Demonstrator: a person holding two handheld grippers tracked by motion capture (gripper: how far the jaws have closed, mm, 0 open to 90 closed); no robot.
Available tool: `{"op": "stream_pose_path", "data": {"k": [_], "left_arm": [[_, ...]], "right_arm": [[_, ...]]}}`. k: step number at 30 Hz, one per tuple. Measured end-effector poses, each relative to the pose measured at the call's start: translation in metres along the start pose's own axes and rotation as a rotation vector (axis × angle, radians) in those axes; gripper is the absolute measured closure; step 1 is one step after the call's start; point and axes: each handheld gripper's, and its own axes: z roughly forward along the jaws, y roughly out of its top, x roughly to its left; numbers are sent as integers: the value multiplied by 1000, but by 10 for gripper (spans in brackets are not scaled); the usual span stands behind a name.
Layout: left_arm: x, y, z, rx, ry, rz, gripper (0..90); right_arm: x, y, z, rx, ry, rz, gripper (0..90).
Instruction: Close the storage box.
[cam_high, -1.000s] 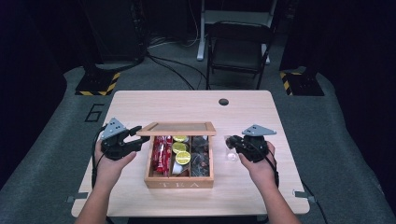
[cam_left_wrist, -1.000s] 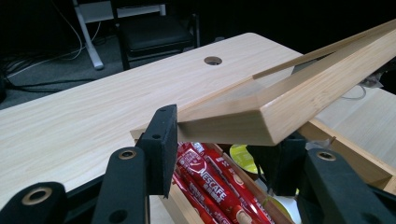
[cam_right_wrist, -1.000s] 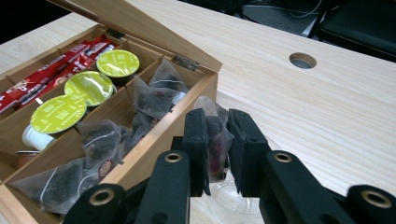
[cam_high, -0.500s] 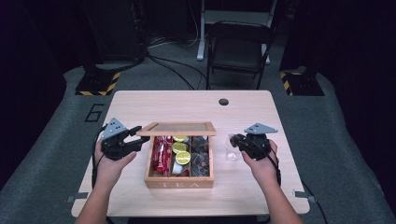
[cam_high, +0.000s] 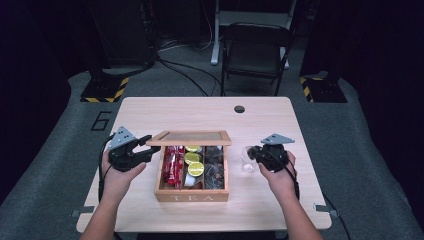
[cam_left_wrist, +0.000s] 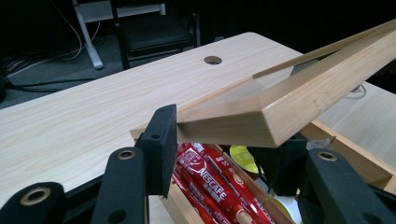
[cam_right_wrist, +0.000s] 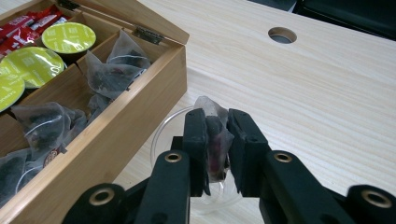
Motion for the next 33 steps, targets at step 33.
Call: {"op": "stream_pose_path", "data": {"k": [33], "left_arm": [[0, -1, 1, 2, 0, 0, 515]], "right_arm": [[3, -8, 12, 54, -5, -6, 762]]}}
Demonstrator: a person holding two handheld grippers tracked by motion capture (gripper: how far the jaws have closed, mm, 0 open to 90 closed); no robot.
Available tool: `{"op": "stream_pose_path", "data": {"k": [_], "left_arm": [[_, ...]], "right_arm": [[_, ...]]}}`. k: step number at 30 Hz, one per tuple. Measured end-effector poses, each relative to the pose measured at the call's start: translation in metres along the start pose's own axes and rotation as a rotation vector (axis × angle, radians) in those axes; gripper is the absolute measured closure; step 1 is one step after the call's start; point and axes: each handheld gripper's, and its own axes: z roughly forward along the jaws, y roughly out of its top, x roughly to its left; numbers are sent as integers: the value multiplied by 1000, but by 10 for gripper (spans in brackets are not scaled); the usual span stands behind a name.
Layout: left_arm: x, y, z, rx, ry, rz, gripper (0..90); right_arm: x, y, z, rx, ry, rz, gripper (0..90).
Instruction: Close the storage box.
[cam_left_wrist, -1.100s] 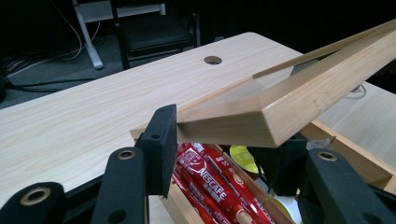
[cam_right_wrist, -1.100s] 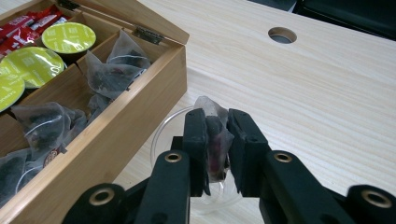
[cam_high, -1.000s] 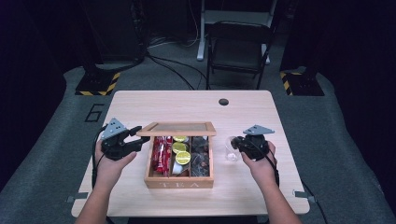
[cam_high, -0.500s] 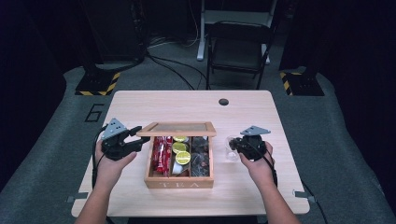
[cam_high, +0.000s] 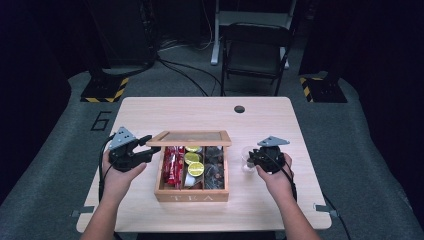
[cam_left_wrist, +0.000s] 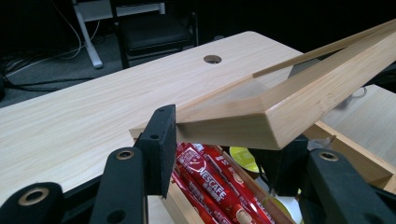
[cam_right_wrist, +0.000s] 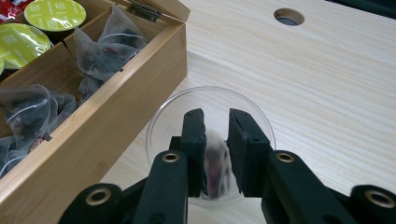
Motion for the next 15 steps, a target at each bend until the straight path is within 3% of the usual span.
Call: {"op": "stream_pose_path", "data": {"k": [7, 15], "left_arm": [[0, 0, 0, 0, 0, 0, 514], [0, 0, 0, 2, 0, -2, 514]], "right_arm": [[-2, 1, -4, -15, 1, -1, 725], [4, 7, -13, -46, 19, -2, 681]]}}
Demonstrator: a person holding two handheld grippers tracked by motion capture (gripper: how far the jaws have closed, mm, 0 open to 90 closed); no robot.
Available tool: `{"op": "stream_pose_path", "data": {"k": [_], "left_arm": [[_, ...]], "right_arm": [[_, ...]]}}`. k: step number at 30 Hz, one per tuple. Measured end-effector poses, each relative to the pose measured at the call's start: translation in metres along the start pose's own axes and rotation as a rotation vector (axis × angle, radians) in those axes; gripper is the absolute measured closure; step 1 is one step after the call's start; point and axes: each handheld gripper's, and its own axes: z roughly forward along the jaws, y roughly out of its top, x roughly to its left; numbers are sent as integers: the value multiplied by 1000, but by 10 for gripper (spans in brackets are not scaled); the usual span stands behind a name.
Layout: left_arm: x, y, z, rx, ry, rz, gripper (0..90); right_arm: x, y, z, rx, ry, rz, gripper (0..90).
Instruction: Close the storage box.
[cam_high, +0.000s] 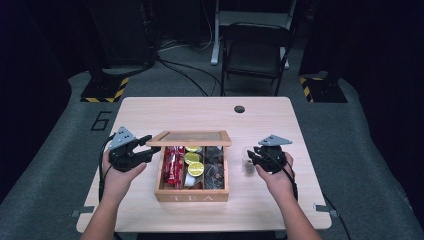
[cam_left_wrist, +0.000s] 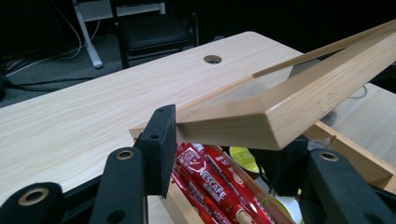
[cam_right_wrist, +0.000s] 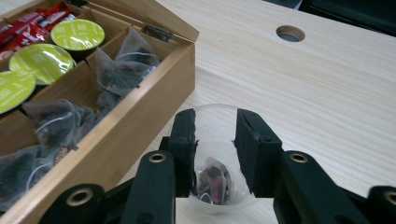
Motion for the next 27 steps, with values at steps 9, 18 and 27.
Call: {"op": "stream_pose_path", "data": {"k": [9, 18, 27], "left_arm": [[0, 0, 0, -2, 1, 0, 514], [0, 0, 1, -7, 1, -6, 514], [0, 0, 1, -6, 0, -5, 513]], "right_arm": [[10, 9, -6, -32, 31, -14, 637], [23, 17, -11, -63, 60, -29, 585], [39, 30, -15, -100, 98, -50, 529]]}}
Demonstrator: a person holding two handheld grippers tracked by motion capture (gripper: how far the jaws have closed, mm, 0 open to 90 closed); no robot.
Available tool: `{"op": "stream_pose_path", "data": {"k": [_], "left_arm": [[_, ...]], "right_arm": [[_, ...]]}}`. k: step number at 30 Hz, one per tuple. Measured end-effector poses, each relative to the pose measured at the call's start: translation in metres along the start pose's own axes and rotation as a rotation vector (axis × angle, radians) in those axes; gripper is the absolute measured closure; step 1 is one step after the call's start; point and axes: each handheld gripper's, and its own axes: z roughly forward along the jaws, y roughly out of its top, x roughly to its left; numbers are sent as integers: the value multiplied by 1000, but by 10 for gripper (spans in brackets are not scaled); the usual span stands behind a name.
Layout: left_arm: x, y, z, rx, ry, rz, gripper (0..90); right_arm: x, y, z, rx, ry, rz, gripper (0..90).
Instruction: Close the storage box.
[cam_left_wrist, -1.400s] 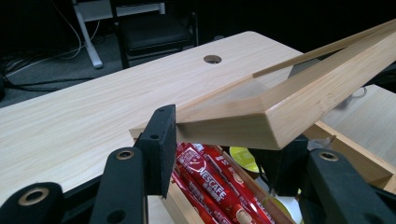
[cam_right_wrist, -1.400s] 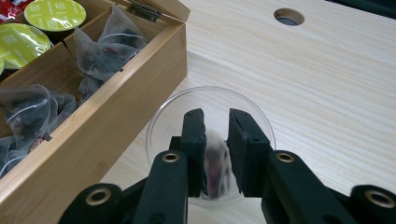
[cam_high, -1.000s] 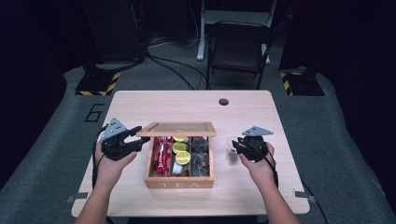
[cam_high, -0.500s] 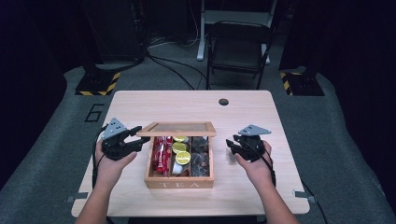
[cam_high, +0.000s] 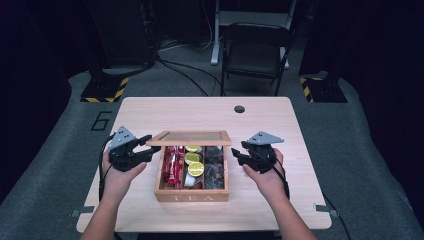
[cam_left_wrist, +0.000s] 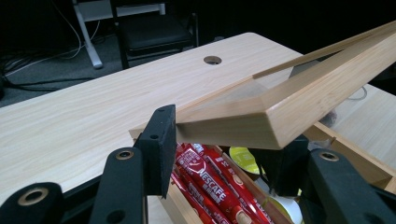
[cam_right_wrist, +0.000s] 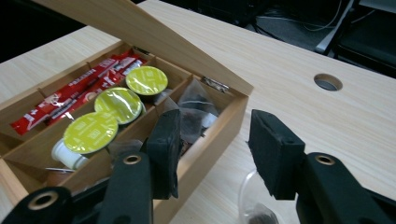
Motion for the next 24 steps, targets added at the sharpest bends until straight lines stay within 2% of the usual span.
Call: {"op": "stream_pose_path", "data": {"k": [2, 9, 16, 19, 21, 24], "left_arm": [[0, 0, 0, 1, 0, 1, 513], [-1, 0, 0, 7, 5, 5, 513], [-2, -1, 0, 10, 5, 9, 513], [-2, -1, -1, 15, 3, 9, 513], [-2, -1, -1, 16, 3, 10, 513], [-2, -1, -1, 15, 4, 8, 513]], "right_arm": [[4, 3, 1, -4, 7, -18, 515], [12, 11, 4, -24, 18, -34, 490], [20, 20, 6, -50, 19, -31, 486], [22, 23, 7, -56, 13, -53, 486], [24, 24, 7, -64, 6, -38, 486], [25, 26, 6, -69, 4, -46, 488]]}}
